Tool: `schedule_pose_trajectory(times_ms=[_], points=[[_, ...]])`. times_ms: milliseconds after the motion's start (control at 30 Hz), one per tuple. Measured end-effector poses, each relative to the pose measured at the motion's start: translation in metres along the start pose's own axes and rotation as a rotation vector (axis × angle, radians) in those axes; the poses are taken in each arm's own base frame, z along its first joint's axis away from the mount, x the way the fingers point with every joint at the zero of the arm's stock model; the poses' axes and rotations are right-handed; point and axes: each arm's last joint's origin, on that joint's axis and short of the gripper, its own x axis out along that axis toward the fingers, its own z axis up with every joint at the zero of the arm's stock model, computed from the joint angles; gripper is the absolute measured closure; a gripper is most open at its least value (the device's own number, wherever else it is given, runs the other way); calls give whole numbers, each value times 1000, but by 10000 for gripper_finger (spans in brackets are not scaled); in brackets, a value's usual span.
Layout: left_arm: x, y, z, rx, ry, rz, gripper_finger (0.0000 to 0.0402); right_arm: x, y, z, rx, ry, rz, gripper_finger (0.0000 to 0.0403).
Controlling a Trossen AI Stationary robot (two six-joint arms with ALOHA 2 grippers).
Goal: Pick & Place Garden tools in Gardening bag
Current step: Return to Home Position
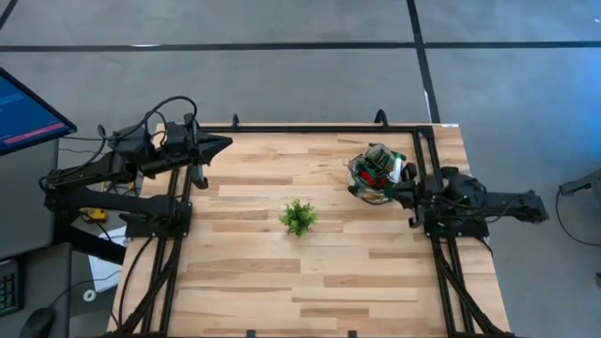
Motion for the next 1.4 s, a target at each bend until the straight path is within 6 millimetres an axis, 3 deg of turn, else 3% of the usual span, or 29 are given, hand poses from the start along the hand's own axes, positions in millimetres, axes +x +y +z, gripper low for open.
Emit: schedule_pose_trajectory(times_ms=[167, 367, 567, 700, 800, 1167, 1400], points=[[0, 0, 0, -2, 0, 0, 401, 1, 1, -17, 2, 38, 23, 403], [0, 0, 0, 0, 0, -17, 401, 1, 4, -20, 5, 48, 56, 403], [-1, -1, 0, 0, -2, -25, 401, 1, 3, -31, 66, 164, 50, 403], [-11, -1, 5, -8, -36, -68, 401, 2, 4, -32, 140, 179, 54, 403], [-26, -1, 8, -10, -78, -94, 401, 1, 4, -33, 90, 187, 58, 403], [-83, 12, -45, -18, -152, -86, 401, 1, 3, -34, 27, 195, 62, 403], [-103, 17, -79, -27, -195, -94, 401, 1, 3, -34, 25, 195, 62, 403]])
